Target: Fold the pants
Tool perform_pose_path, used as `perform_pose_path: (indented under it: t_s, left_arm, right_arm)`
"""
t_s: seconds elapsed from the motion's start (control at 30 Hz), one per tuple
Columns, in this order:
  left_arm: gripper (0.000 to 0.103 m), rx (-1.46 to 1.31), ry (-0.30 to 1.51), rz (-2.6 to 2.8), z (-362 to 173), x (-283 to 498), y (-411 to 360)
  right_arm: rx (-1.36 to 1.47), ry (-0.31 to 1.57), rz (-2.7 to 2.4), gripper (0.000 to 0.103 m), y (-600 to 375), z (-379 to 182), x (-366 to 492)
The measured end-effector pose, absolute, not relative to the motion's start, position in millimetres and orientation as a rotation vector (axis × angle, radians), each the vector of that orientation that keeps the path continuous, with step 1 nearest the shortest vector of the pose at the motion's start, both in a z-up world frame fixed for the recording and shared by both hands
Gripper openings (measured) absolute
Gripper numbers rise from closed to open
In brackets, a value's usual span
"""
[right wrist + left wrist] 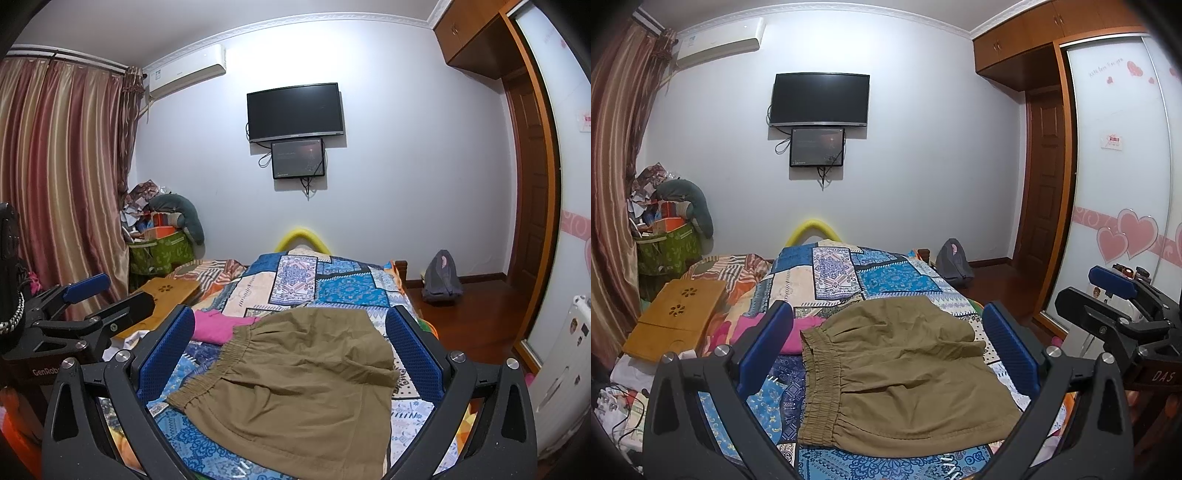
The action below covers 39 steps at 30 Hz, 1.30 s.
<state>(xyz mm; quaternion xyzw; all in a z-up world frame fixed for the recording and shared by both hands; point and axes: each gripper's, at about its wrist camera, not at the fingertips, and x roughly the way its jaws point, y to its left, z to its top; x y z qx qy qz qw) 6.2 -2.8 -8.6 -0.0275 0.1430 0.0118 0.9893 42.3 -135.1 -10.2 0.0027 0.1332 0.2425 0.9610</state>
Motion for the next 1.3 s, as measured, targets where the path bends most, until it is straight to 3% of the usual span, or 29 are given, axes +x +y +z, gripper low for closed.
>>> perform_pose_path:
  t_s: [1.3]
  left_arm:
    - [0.103,-0.049,0.282,0.030,-0.9,4.4,-4.2]
  right_arm:
    - [0.010,0.278,0.489,0.103,-140.0,-11.3,45.4]
